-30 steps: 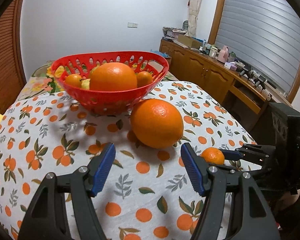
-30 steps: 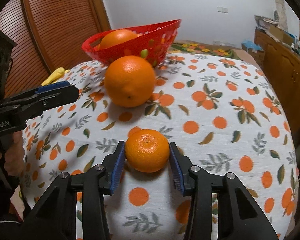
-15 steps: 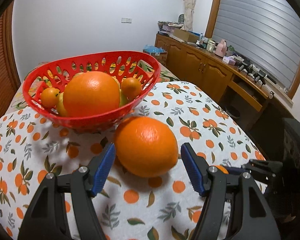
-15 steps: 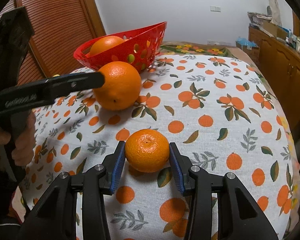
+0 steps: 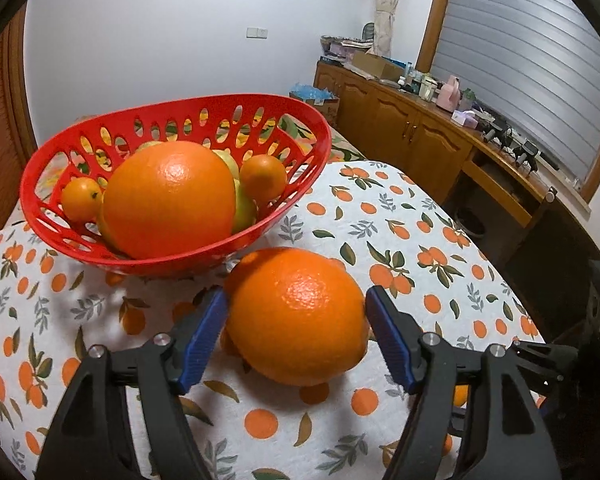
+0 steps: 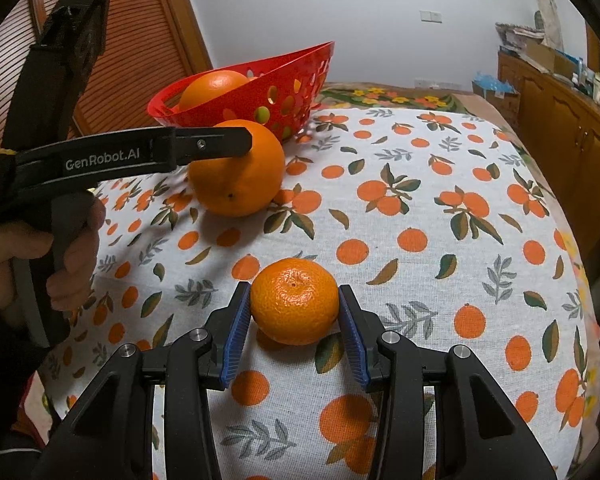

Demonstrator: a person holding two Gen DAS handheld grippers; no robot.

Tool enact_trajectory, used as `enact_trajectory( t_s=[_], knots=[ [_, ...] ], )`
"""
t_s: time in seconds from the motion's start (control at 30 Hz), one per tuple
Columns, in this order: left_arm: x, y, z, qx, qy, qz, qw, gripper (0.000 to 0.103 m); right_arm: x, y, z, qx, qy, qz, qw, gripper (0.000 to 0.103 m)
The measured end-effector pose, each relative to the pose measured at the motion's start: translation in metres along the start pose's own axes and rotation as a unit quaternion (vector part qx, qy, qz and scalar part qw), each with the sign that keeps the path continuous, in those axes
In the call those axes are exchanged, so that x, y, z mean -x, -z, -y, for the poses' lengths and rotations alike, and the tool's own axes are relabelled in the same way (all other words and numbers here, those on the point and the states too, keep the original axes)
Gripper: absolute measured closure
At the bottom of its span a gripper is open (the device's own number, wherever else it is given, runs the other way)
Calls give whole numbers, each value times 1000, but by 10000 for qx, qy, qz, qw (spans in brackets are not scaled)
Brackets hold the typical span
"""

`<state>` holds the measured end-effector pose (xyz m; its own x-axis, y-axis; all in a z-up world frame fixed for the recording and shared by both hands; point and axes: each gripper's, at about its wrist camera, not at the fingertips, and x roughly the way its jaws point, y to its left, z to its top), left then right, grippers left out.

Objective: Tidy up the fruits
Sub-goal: 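Grasp a small orange with the right tool while the left tool grasps a large orange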

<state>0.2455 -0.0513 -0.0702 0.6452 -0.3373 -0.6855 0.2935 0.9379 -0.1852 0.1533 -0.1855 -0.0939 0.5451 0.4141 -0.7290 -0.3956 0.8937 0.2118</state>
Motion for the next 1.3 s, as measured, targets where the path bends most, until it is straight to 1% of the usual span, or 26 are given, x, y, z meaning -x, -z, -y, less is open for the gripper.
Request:
enact_trajectory(
  t_s=[0.07, 0.17, 0.33, 0.4, 0.47, 0.53, 0.77, 0.97, 1.1, 1.3],
  knots=[
    [-2, 1, 2, -51, 18, -28, 10000, 27, 0, 0, 0, -2, -1, 3, 10000, 60],
    [-5, 2, 4, -71, 21, -64, 10000, 25, 1, 1, 0, -15, 5, 22, 10000, 60],
    [-9, 1, 7, -136, -110, -101, 9998, 21, 2, 1, 0, -20, 24, 49, 10000, 60],
    [-15, 2, 7, -169, -151, -171, 9996, 19, 2, 1, 0, -24, 20, 48, 10000, 60],
    [-21, 3, 4, -113, -86, -265, 9995, 17, 2, 1, 0, -27, 21, 56, 10000, 60],
    [-24, 3, 2, -43, -6, -313, 9995, 17, 2, 1, 0, -38, 7, 60, 10000, 60],
    [-26, 0, 7, -111, -83, -310, 9994, 17, 2, 1, 0, -35, 10, 59, 10000, 60],
    [-24, 0, 7, -70, -40, -290, 9995, 19, 2, 1, 0, -34, 10, 55, 10000, 60],
    [-17, 8, 7, -129, -143, -244, 9995, 20, 2, 1, 0, -31, 16, 59, 10000, 60],
    [-2, 21, -5, 18, -85, -191, 9998, 20, 2, 1, 0, -20, 31, 64, 10000, 60]
  ],
)
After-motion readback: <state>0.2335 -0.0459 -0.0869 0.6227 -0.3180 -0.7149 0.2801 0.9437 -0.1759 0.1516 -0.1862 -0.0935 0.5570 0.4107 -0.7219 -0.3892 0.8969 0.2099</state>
